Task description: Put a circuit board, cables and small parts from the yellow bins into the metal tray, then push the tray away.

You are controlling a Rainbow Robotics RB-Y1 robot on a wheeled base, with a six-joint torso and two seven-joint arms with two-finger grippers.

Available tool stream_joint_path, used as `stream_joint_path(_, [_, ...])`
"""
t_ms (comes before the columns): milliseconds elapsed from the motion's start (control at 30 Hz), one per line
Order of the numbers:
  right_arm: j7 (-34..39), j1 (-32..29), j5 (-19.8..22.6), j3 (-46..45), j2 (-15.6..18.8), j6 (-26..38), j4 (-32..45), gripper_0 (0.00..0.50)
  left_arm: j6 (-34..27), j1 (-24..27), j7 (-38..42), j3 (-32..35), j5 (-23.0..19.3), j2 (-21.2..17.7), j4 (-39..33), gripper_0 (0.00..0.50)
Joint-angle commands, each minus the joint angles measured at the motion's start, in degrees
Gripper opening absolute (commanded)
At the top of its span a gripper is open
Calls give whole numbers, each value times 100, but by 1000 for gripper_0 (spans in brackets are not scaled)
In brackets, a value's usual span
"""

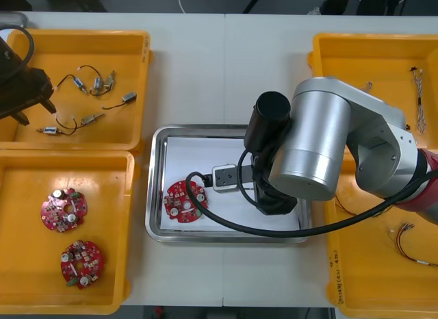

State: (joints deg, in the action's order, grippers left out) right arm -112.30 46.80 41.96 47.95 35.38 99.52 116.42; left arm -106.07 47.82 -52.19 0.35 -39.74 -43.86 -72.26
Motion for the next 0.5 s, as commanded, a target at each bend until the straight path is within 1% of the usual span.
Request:
stream_joint_path(33, [-91, 145, -66, 276, -84, -169, -155, 0, 307, 492, 534, -140, 98, -237, 318, 500])
stream_joint_path(267, [24, 136, -154, 751, -75, -609, -436, 0, 878, 685, 622, -430, 72, -228, 933, 500])
stream_joint_path(367, [94, 136, -180, 909, -75, -811, -515, 0, 1080, 773, 658, -650, 63, -219, 1240, 500])
stream_joint_path(500, [129, 57, -162, 953, -102, -873, -586, 0, 1326, 817, 710, -887, 81, -175, 1530, 500])
